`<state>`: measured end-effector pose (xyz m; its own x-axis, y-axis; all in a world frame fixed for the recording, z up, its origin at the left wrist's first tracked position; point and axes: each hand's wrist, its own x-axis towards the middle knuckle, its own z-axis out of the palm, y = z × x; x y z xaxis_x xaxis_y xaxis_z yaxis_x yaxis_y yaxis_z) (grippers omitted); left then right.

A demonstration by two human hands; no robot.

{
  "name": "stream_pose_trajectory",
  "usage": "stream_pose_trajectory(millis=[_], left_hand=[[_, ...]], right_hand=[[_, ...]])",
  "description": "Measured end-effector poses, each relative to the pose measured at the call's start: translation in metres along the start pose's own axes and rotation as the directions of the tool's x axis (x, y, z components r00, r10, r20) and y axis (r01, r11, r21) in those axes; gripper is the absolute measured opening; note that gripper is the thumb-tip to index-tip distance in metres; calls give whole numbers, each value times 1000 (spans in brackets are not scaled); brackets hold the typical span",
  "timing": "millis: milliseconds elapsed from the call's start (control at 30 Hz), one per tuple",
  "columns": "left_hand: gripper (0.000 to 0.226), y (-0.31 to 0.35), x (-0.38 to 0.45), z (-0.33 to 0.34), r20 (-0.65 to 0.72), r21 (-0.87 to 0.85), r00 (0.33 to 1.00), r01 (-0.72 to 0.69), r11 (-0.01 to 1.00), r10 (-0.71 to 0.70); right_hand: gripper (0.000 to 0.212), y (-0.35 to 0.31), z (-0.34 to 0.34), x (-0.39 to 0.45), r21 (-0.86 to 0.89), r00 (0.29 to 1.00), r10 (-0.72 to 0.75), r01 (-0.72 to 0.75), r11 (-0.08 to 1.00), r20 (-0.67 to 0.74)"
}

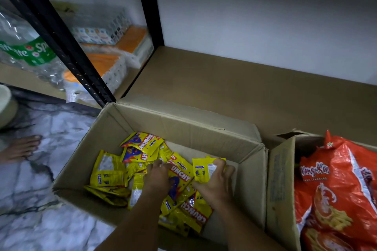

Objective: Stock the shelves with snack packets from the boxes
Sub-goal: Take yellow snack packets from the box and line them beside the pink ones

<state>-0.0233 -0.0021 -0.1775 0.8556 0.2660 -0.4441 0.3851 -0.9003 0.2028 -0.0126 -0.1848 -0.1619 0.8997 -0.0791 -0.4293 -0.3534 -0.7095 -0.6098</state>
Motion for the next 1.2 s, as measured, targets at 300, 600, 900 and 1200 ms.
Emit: stream_pose_trajectory(millis=[300, 600, 900, 1200], left_hand=[[84, -2, 6, 8, 67, -114, 998, 2, 993, 6], [79, -8, 5, 6, 42, -449, 999, 10, 894, 10], [76, -8, -11, -7, 8, -734, 999, -22, 679, 41], [79, 25, -123, -141, -94, -845, 993, -117, 522, 72]], right_hand=[[16, 17, 1, 9, 207, 992, 21, 5, 978, -125], [64, 29, 0, 6, 309, 934, 251, -168, 936, -255], [49, 35, 0, 4, 141, 988, 98, -80, 987, -122], [52, -66, -131, -96, 298, 996, -29, 53, 953, -82]])
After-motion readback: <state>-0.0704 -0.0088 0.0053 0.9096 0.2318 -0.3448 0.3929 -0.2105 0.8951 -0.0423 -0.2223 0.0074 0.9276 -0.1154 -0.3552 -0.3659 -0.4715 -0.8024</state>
